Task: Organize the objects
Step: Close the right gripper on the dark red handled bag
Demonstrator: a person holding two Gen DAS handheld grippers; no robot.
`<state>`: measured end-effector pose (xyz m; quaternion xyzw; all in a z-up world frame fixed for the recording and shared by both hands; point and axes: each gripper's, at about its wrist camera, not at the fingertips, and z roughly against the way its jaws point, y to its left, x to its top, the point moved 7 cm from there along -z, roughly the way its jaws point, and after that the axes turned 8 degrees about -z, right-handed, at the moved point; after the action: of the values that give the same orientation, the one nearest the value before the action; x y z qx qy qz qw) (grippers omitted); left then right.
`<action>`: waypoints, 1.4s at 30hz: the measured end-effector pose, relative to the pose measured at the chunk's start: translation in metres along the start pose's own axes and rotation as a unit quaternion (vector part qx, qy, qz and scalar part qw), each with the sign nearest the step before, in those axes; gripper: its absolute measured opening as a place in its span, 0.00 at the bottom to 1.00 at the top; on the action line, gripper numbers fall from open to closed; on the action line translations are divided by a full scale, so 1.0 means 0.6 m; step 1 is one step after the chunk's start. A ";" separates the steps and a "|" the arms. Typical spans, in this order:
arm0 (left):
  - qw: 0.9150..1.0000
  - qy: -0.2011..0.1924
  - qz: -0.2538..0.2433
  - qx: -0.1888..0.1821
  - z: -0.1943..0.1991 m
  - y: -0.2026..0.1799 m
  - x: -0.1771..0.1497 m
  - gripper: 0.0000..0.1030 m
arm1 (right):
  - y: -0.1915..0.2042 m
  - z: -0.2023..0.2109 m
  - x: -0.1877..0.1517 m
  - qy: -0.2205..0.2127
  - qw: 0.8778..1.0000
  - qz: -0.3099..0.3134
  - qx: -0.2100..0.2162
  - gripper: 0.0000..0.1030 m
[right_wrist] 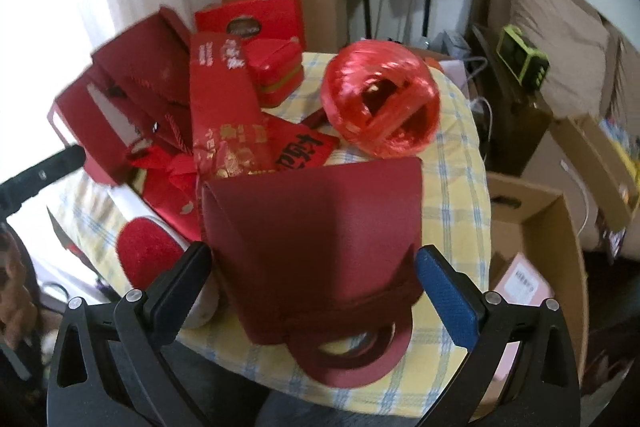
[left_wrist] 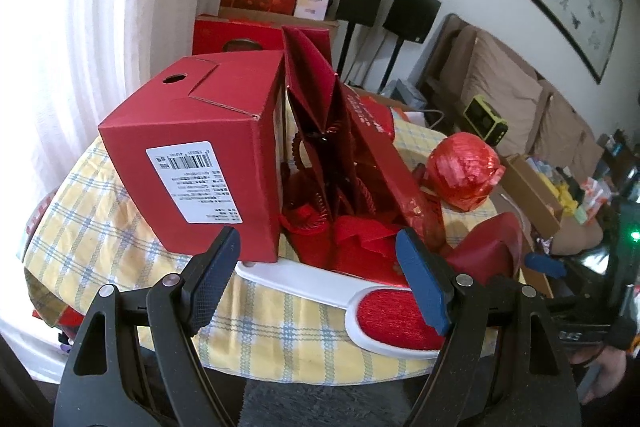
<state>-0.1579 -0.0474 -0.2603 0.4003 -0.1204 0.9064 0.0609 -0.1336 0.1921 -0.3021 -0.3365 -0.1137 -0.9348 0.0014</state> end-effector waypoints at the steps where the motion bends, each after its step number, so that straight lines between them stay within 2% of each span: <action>1: 1.000 0.000 0.001 -0.001 0.000 0.000 0.000 0.75 | -0.001 0.009 -0.003 -0.003 1.000 -0.011 0.016 0.99; 6: 1.000 0.007 0.005 -0.004 -0.002 -0.001 -0.001 0.75 | -0.025 0.062 -0.010 -0.024 0.991 -0.096 0.095 0.99; 9: 1.000 0.012 0.001 -0.002 -0.003 -0.002 0.000 0.75 | -0.042 0.084 -0.010 -0.031 0.985 -0.131 0.108 0.99; 15: 0.999 0.033 0.019 -0.002 -0.007 0.006 -0.006 0.75 | -0.088 0.103 -0.021 -0.028 0.979 -0.181 0.088 0.99; 22: 0.999 0.038 0.002 -0.009 -0.001 -0.018 -0.010 0.75 | -0.119 0.110 -0.045 -0.018 0.976 -0.204 0.066 0.99; 23: 0.999 0.038 -0.001 -0.010 0.000 -0.022 -0.010 0.75 | -0.126 0.106 -0.050 -0.012 0.976 -0.211 0.055 0.98; 26: 0.999 0.037 -0.009 -0.013 0.004 -0.033 -0.010 0.75 | -0.142 0.090 -0.064 0.011 0.976 -0.215 0.024 0.82; 29: 0.999 0.037 -0.013 -0.013 0.006 -0.037 -0.009 0.75 | -0.135 0.066 -0.074 0.034 0.979 -0.200 0.020 0.72; 33: 0.999 0.038 -0.011 -0.012 0.005 -0.033 -0.010 0.75 | -0.119 0.036 -0.072 0.046 0.983 -0.176 0.007 0.67; 39: 0.999 0.041 -0.007 -0.012 0.000 -0.028 -0.013 0.75 | -0.096 0.004 -0.054 0.039 0.992 -0.115 -0.034 0.67; 42: 0.999 0.046 -0.006 -0.014 -0.005 -0.027 -0.018 0.75 | -0.095 0.004 -0.053 0.036 0.993 -0.109 -0.034 0.67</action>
<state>-0.1498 -0.0314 -0.2675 0.3576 -0.1280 0.9218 0.0772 -0.1120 0.2457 -0.3322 -0.2880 -0.1179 -0.9443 -0.1074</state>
